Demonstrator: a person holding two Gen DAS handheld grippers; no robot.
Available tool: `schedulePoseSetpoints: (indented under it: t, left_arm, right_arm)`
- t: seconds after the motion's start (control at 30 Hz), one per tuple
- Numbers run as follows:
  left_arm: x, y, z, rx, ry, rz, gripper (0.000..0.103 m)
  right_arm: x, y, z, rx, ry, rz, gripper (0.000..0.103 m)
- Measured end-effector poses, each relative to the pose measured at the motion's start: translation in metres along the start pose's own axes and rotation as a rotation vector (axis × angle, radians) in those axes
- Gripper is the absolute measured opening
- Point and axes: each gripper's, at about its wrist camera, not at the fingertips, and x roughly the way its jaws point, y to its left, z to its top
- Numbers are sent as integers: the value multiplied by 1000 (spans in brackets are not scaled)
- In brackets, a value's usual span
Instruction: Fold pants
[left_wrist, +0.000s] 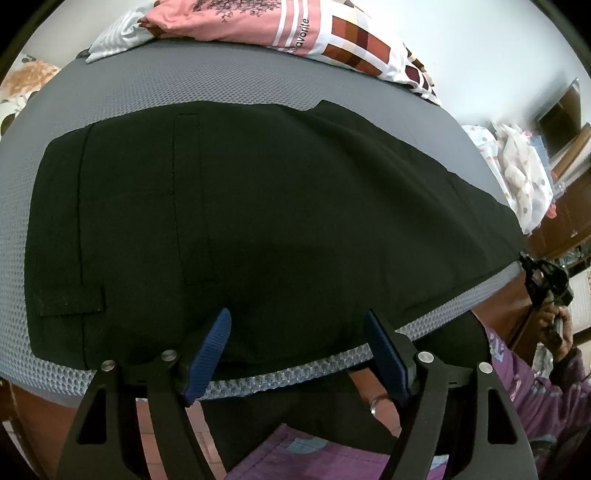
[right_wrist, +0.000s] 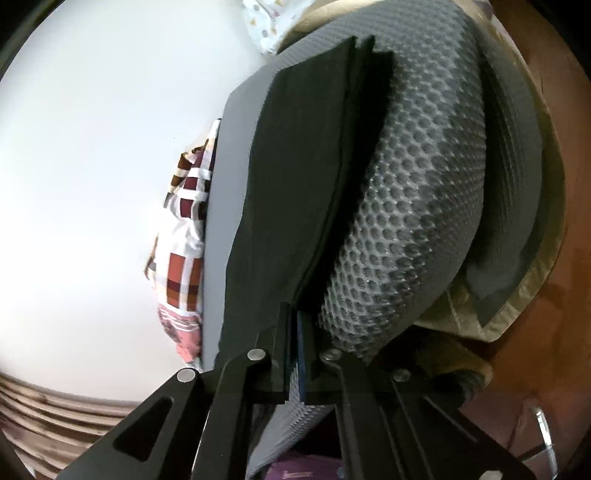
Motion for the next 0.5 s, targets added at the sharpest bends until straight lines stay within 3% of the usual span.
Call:
schedulePoseSetpoints:
  t: [0.13,0.27,0.3,0.37,0.5]
  left_arm:
    - [0,0,0,6,2,2,75]
    - [0,-3,-1,21,3,18,75]
    - [0,-5,-1,28,3,24,76]
    - [2,-8,-1,37,4,30,78]
    - [3,-10,-1,40,9,40,78]
  right_arm:
    - [-5,-5,5,81,5,29,7]
    - [-29,15,8,39,-95,-80,14]
    - [-36,27,8,6,-134,-77,15]
    - [-33,54,3,-99,-129,-75,23]
    - [18,111,-35,-332,9,-77,28]
